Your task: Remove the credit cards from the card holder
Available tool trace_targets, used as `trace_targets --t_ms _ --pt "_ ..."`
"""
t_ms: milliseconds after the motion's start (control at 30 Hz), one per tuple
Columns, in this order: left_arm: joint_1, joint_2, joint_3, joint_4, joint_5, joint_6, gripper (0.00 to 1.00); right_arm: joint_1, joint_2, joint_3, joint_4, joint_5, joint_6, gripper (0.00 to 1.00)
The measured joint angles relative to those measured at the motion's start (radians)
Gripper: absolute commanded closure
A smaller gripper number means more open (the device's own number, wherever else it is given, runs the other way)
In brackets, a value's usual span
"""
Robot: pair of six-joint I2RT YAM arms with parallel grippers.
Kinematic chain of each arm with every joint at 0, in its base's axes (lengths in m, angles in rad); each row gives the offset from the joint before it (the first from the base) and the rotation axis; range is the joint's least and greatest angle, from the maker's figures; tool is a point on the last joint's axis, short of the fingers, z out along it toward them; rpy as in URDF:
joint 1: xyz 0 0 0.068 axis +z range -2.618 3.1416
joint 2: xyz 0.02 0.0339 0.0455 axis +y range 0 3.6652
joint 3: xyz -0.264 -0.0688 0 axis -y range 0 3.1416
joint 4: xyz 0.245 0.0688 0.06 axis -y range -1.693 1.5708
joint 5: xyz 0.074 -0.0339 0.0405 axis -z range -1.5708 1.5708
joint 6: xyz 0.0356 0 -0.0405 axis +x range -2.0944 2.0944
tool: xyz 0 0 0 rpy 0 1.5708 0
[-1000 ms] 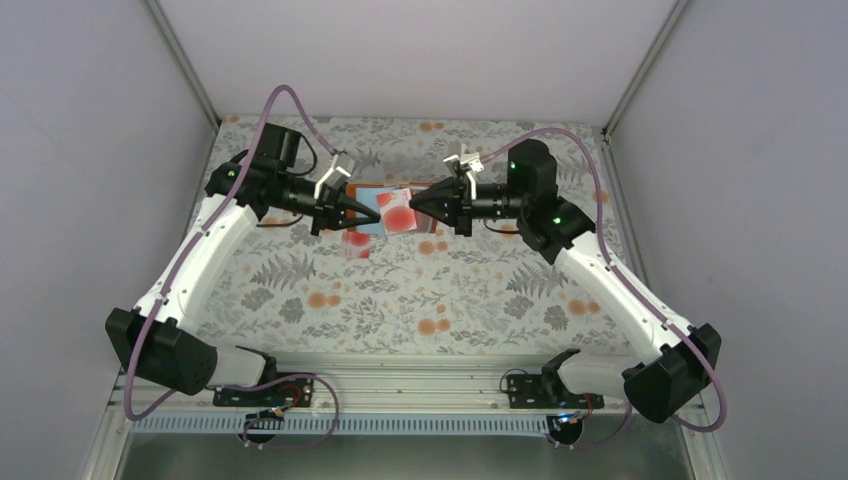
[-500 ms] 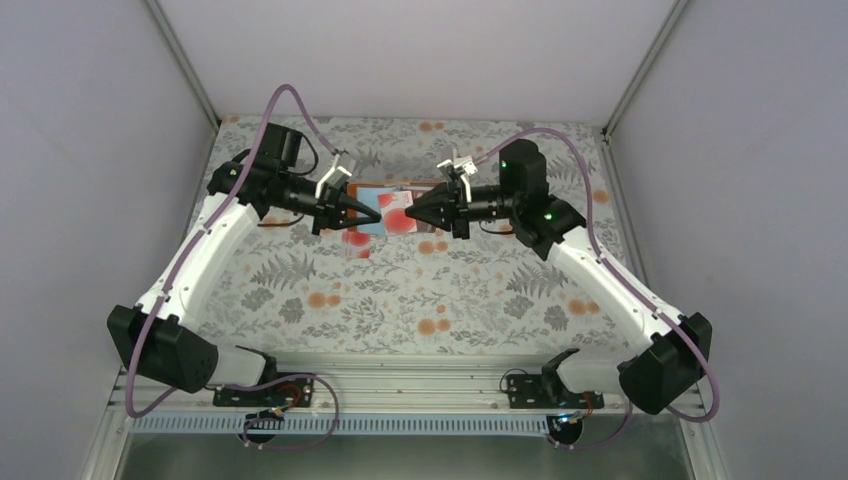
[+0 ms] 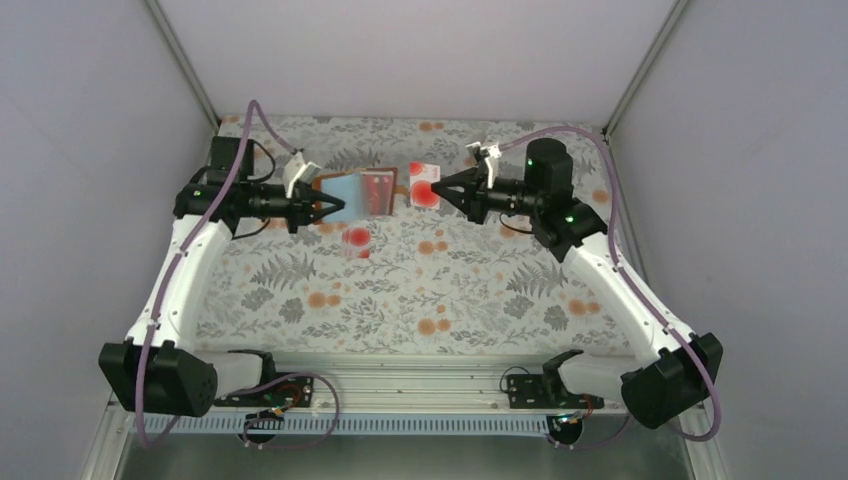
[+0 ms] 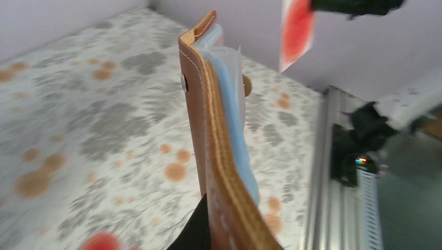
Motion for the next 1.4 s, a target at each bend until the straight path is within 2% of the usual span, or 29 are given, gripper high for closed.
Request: trace_targets --t_ms 167,433,600,767,900,1400 --pt "0.118 -0.042 -0.028 0.064 -0.128 -0.088 0.98 -0.039 0.027 0.006 0.046 0.043 0.147 0.96" --pt "0.262 -0.072 -0.029 0.166 -0.261 -0.211 0.98 0.032 0.287 -0.013 0.121 0.148 0.419 0.96" --pt "0.281 -0.047 -0.02 0.179 -0.283 -0.238 0.98 0.126 0.459 -0.005 0.205 0.177 0.547 0.96" --pt "0.284 -0.041 -0.02 0.183 -0.282 -0.243 0.98 0.202 0.697 0.093 0.274 0.18 0.657 0.96" --pt "0.284 -0.03 -0.013 0.182 -0.273 -0.243 0.98 0.234 0.829 0.149 0.283 0.18 0.706 0.96" --pt "0.285 -0.029 -0.012 0.178 -0.229 -0.24 0.98 0.219 0.942 0.222 0.281 0.18 0.752 0.96"
